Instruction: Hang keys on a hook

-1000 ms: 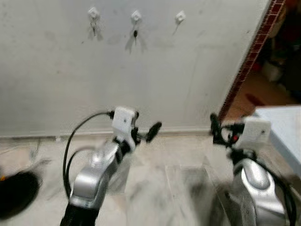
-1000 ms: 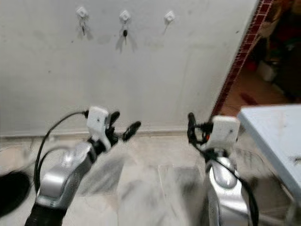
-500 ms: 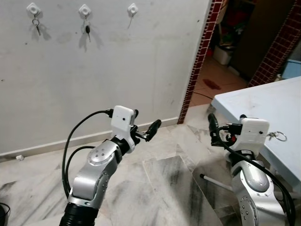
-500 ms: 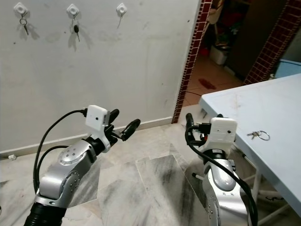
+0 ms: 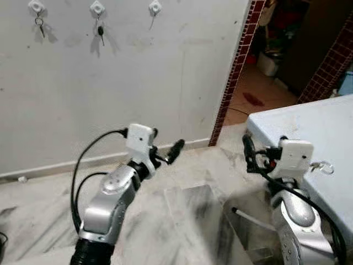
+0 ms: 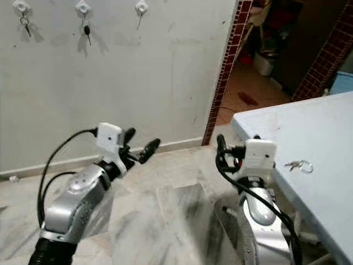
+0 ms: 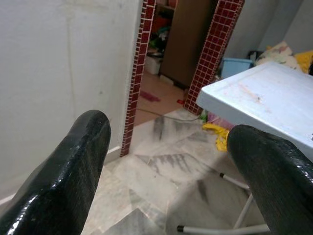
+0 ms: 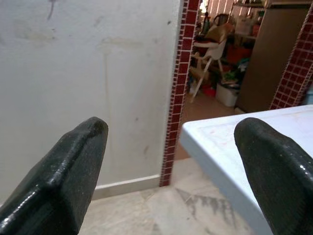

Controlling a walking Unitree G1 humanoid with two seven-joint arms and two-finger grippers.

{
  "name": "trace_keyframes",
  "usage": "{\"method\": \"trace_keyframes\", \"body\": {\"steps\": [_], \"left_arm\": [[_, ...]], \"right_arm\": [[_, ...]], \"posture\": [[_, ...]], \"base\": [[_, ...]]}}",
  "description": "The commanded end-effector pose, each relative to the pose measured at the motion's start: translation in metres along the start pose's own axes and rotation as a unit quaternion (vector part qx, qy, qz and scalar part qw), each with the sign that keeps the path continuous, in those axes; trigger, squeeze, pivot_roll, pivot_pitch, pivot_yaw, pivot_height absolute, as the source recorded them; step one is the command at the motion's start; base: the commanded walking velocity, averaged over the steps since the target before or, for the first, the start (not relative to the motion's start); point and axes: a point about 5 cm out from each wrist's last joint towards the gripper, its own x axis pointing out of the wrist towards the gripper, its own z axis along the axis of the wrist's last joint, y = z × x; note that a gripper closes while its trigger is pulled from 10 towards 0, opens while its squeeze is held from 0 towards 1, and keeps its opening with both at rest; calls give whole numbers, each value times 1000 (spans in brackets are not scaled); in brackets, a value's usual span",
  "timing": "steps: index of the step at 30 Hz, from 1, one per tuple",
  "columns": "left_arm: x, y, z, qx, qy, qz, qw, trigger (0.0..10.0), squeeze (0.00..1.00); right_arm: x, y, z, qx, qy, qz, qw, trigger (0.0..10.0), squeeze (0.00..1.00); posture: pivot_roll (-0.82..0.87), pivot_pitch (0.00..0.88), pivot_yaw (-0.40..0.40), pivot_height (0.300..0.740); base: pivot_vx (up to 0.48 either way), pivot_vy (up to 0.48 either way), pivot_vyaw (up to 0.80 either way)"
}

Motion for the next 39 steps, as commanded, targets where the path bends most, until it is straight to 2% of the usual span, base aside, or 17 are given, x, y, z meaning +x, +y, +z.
{"method": "trace_keyframes", "body": {"steps": [1,14,18,39], "left_arm": [[0,2,1,2,0,3,1000,10000,0],[0,3,1,5,0,4,1000,10000,0],[0,3,0,-5,0,7,1000,10000,0],[1,7,0,-3,4,16,1000,10000,0]], "right_arm": [[0,0,4,-3,-7,1,1000,10000,0],[0,0,3,-5,-4,2,1000,10000,0],[0,1,2,-5,-4,2,1000,10000,0],[1,7,-4,-7,18,19,1000,10000,0]], "posture": [[52,0,-53,740],[53,0,-52,740],[54,0,-51,740],[59,0,-47,740]], "base": [[0,-469,0],[0,-447,0],[0,0,0],[0,0,0]]}}
